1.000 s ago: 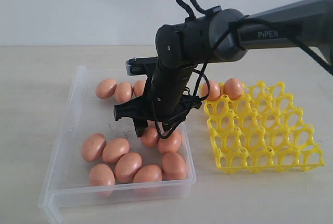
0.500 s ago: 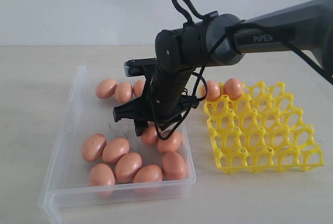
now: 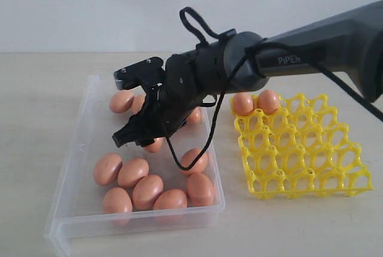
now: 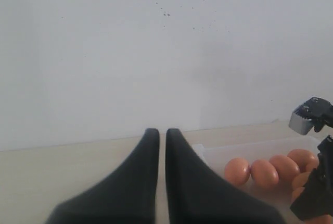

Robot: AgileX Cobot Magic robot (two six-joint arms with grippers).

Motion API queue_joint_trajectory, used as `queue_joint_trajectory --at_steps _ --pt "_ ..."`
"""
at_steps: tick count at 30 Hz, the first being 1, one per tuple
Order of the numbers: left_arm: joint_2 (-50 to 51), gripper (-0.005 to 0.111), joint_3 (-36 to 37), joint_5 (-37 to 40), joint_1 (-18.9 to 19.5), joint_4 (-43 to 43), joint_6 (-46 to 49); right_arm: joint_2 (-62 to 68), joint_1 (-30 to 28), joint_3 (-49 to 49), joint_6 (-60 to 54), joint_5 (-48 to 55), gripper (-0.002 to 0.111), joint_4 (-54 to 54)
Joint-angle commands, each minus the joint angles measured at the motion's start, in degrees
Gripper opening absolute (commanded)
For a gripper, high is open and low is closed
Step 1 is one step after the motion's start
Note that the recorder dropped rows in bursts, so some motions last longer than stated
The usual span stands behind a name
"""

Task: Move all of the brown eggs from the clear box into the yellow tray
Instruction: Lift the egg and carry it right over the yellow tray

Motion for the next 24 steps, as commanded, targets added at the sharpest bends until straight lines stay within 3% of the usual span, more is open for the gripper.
queue_joint_trajectory --at_steps 1,6,14,17,20,24 --pt "-0.1 0.004 0.2 0.0 -0.5 -0.1 0.1 -0.4 1.8 7.5 -1.6 -20.3 0.000 -4.4" --pt "-0.1 0.004 0.2 0.0 -0.5 -0.1 0.1 -2.8 1.9 18.8 -2.9 -47.5 0.000 -4.5" --pt "-0.1 0.004 0.2 0.0 -0.5 -0.1 0.1 -7.6 1.9 32.6 -11.2 -78.4 0.000 -4.9" --pt "-0.1 0.004 0.2 0.0 -0.5 -0.1 0.1 -7.9 1.8 35.7 -14.4 -80.7 0.000 -5.4" --pt "-0.1 0.004 0.2 0.0 -0.5 -0.1 0.1 -7.9 1.8 36.2 -17.5 -75.5 0.000 -6.3" --pt "-0.1 0.004 0.2 0.0 -0.5 -0.1 0.1 -8.2 1.7 36.2 -15.5 -75.3 0.000 -6.5"
